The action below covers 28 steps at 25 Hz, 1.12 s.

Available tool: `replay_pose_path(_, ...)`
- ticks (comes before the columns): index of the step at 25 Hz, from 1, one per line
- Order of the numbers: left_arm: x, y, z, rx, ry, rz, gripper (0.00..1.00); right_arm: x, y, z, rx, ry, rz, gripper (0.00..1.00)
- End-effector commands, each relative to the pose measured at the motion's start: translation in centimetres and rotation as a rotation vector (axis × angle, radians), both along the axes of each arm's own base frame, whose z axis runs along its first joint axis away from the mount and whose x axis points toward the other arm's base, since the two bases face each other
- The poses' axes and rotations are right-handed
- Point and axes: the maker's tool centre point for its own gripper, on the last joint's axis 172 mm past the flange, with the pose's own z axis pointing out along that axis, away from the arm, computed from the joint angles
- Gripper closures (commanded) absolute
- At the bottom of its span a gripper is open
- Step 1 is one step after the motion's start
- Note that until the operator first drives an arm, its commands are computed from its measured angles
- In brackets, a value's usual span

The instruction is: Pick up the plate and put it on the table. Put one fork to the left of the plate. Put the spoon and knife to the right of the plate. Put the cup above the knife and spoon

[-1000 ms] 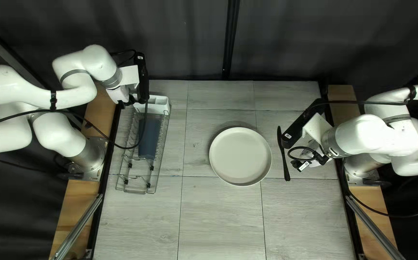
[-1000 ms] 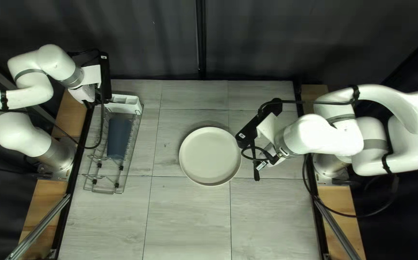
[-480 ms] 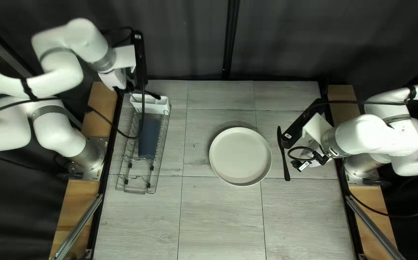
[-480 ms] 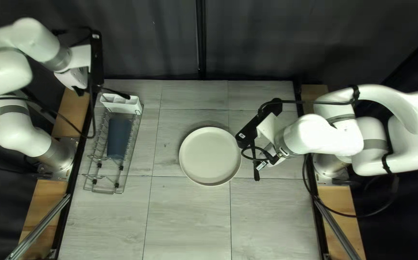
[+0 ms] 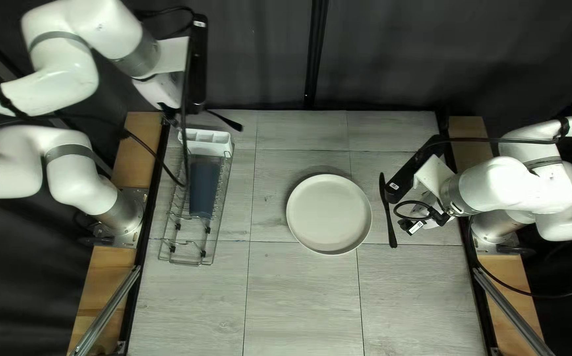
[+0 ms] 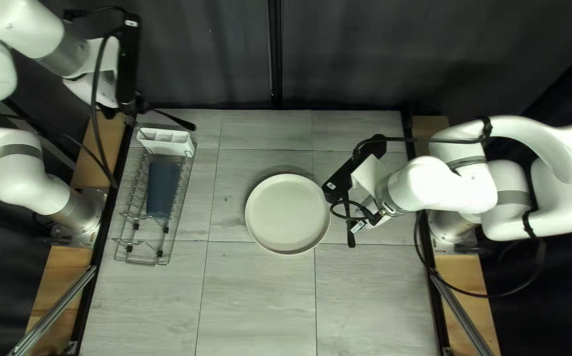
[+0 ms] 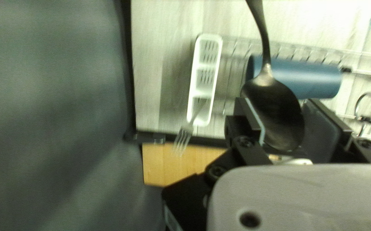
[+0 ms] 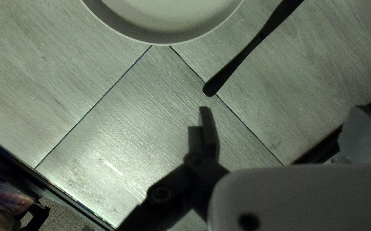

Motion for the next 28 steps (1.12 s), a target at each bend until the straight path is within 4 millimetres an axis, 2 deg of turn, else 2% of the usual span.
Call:
replay_pose_path(1,5.3,-2.9,-1.2,-0.023,-0.043,-0.093,1.00,0.0,0.0,0.0,0.000,0.000,0.000,0.00)
replay_pose_path(8,5.2,-2.8,-1.4,-0.041,-0.047,-0.083,1.00,0.0,0.0,0.0,0.000,0.000,0.000,0.00)
replay_pose_path(13,8.7,-4.9,-2.6,-0.045,-0.051,-0.111,1.00,0.0,0.0,0.0,0.000,0.000,0.000,0.00)
replay_pose_path(16,9.7,-6.3,-3.1,-0.051,-0.051,-0.129,1.00,0.0,0.0,0.0,0.000,0.000,0.000,0.00)
replay_pose_path(19,11.5,-8.1,-4.8,-0.067,-0.073,-0.166,1.00,0.0,0.0,0.0,0.000,0.000,0.000,0.00)
replay_pose_path(25,11.6,-8.1,-4.9,-0.068,-0.076,-0.170,1.00,-0.1,0.2,-0.2,-0.013,0.003,0.018,0.00)
replay_pose_path(28,11.6,-8.1,-4.9,-0.068,-0.076,-0.170,1.00,1.9,0.2,-0.3,-0.020,-0.040,0.064,0.00)
